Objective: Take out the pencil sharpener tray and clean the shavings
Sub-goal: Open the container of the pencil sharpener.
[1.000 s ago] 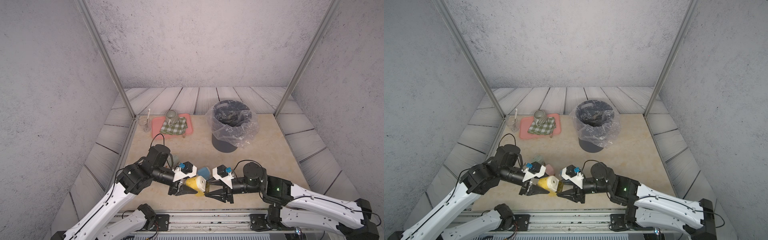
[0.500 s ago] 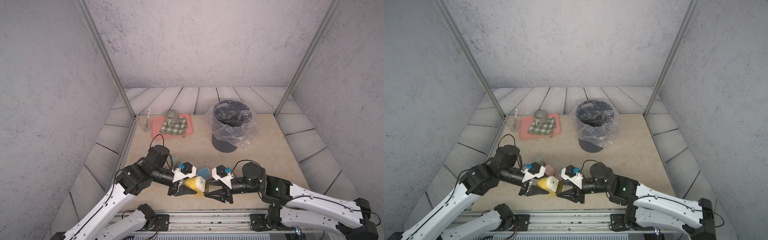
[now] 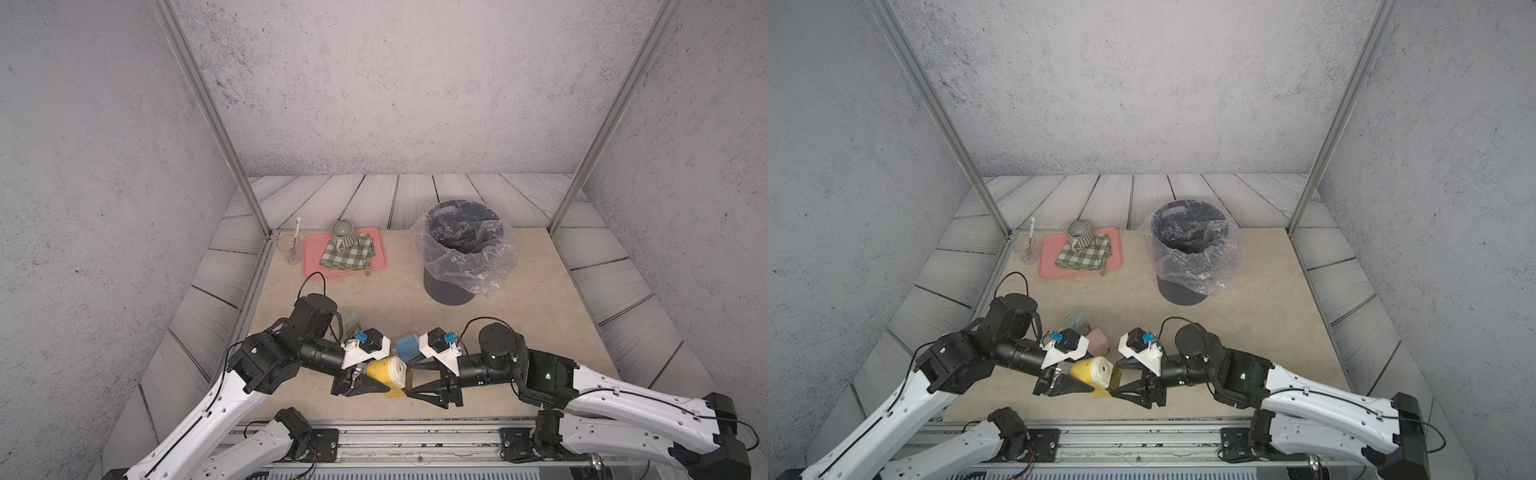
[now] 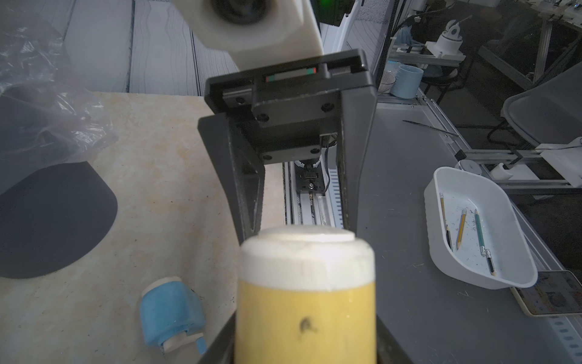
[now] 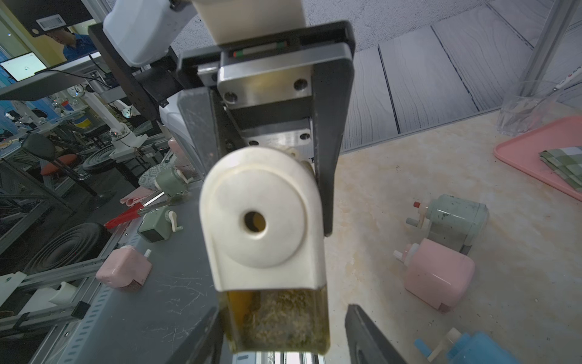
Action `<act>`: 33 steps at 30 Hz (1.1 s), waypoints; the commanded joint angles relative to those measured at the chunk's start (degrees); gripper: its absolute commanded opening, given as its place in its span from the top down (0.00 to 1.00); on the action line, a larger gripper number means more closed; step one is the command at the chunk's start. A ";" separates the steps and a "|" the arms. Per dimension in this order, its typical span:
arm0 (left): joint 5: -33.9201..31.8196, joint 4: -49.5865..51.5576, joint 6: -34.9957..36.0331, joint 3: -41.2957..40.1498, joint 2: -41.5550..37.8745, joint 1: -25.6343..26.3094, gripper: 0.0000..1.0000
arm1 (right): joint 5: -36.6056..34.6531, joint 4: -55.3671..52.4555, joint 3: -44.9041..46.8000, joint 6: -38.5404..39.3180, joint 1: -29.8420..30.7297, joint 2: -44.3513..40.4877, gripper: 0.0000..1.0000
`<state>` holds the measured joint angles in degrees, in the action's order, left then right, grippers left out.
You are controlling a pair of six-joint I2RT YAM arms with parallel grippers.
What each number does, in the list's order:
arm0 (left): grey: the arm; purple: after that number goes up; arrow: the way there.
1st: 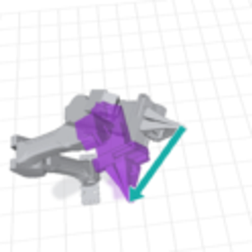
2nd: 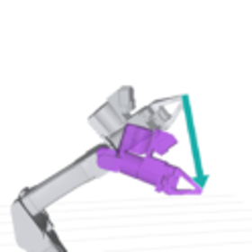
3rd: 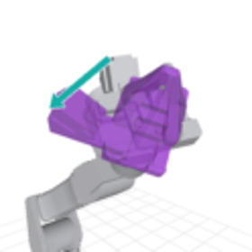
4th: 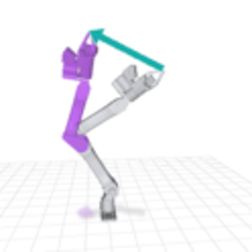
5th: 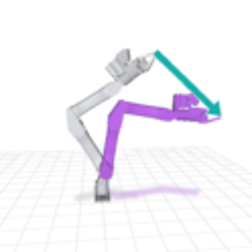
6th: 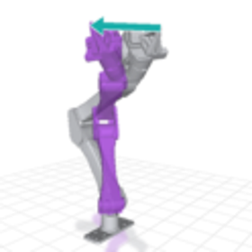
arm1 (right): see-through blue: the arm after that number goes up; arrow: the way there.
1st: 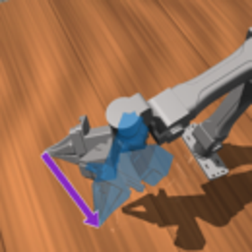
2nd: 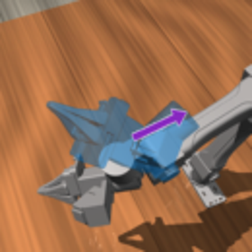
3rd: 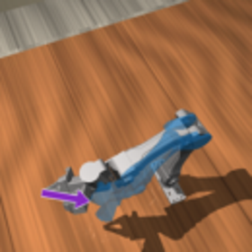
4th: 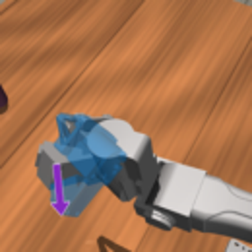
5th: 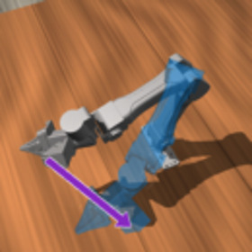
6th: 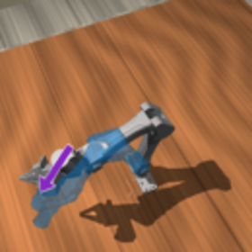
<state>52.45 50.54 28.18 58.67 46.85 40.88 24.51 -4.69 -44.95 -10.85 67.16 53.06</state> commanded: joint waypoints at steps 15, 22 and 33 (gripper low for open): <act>1.07 -0.12 0.38 -0.20 -0.79 -0.19 1.00 | 1.50 0.98 -2.42 -0.75 -0.25 2.05 0.41; 1.17 0.49 0.71 -0.14 -0.46 -0.19 1.00 | -1.21 0.22 -1.77 0.03 -0.34 0.01 0.59; 1.69 2.70 1.59 -0.47 -0.10 -0.19 1.00 | -3.50 -2.43 -0.73 1.27 -0.30 -3.82 0.68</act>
<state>53.63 48.86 27.64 58.65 47.35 40.88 23.90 -5.50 -45.69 -8.49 67.35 51.83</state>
